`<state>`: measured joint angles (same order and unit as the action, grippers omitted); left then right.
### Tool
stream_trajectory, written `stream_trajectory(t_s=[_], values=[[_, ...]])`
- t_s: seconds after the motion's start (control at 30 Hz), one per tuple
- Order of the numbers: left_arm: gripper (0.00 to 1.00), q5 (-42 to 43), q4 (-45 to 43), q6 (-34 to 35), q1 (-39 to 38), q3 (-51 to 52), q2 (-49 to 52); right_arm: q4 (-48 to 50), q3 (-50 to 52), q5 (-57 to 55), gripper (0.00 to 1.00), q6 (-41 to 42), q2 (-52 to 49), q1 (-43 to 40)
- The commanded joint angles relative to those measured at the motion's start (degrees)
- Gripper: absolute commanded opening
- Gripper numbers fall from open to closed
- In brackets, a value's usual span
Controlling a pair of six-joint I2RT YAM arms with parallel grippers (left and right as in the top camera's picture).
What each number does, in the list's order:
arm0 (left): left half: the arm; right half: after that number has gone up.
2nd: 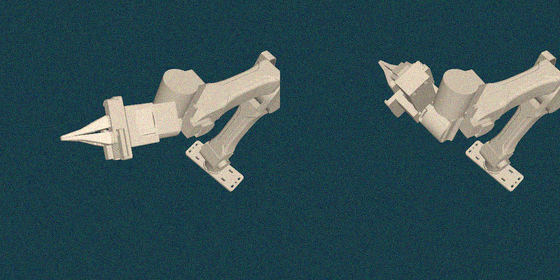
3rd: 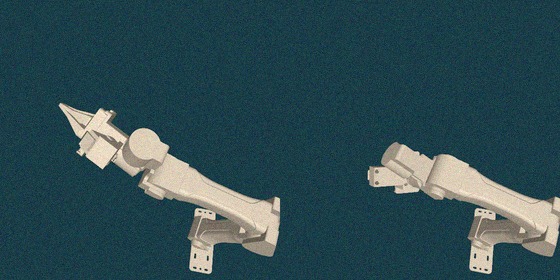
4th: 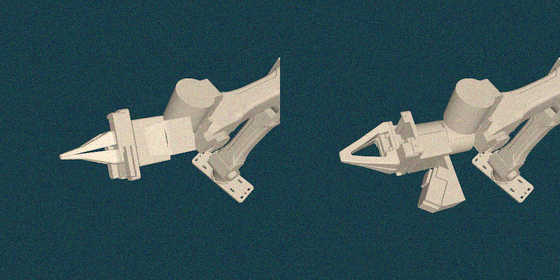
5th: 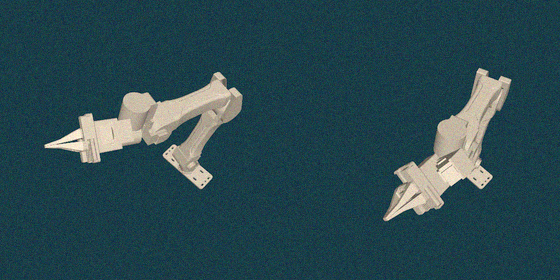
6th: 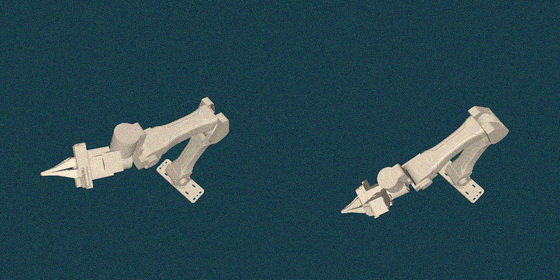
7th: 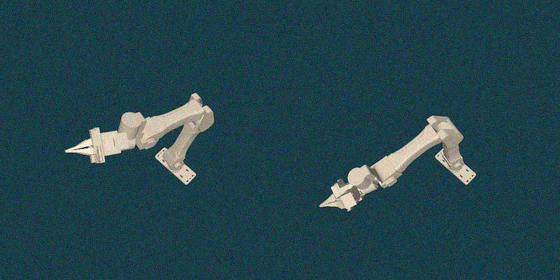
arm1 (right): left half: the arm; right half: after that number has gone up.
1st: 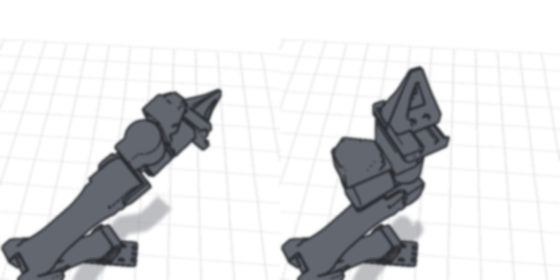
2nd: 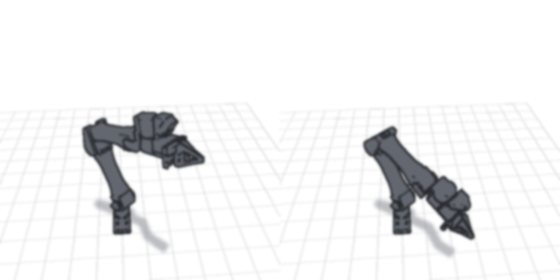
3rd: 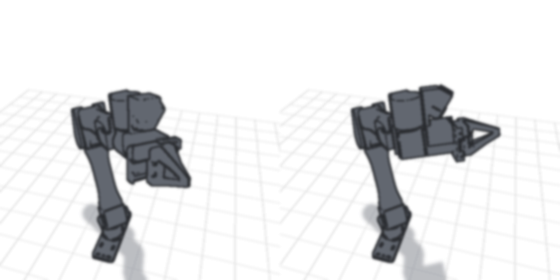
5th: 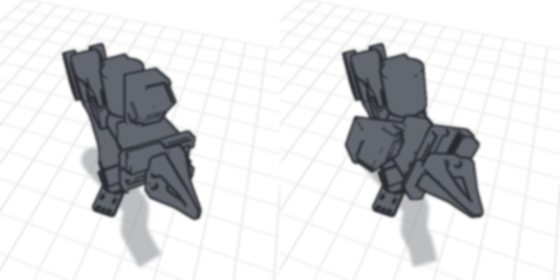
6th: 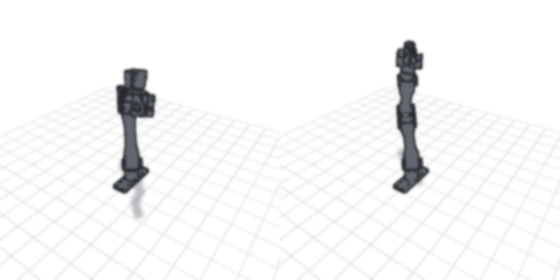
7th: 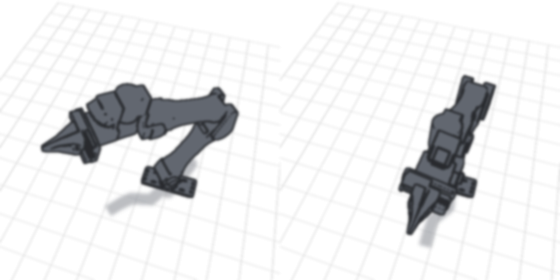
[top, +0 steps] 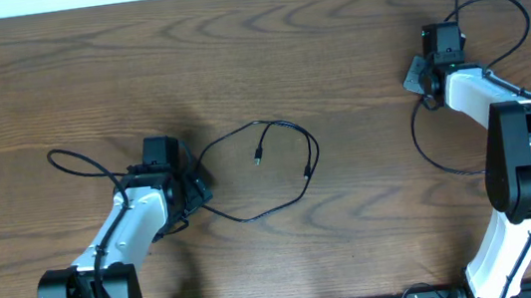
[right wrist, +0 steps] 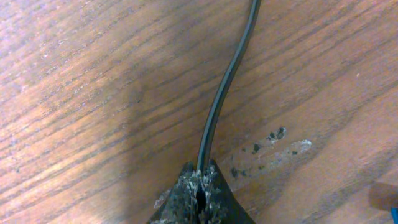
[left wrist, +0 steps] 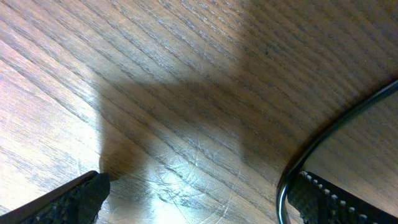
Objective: Untangle cables
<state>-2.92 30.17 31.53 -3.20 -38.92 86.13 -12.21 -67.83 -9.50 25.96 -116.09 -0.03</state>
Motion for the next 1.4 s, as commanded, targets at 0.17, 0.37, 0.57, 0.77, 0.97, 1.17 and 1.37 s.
stream_trajectory(t_s=[0.17,0.37,0.57,0.77,0.97,1.17,1.37], values=[[0.98,-0.6,0.8,-0.3,0.0,2.1,2.0,-11.0,4.9,5.2,0.01,-5.3,7.8,-0.3],[0.98,-0.6,0.8,-0.3,0.0,2.1,2.0,-18.2,4.9,5.2,0.01,-5.3,23.5,0.8],[0.98,-0.6,0.8,-0.3,0.0,2.1,2.0,-19.3,4.9,5.2,0.01,-5.2,37.7,2.5],[0.98,-0.6,0.8,-0.3,0.0,2.1,2.0,-14.8,4.9,5.1,0.01,-5.3,49.5,2.5],[0.98,-0.6,0.8,-0.3,0.0,2.1,2.0,-14.4,4.9,-4.7,0.01,-5.3,59.0,2.3],[0.98,-0.6,0.8,-0.3,0.0,2.1,2.0,-15.8,4.9,-8.0,0.01,-5.2,67.2,2.3],[0.98,-0.6,0.8,-0.3,0.0,2.1,2.0,-15.7,4.9,-7.9,0.01,-5.2,76.5,2.3]])
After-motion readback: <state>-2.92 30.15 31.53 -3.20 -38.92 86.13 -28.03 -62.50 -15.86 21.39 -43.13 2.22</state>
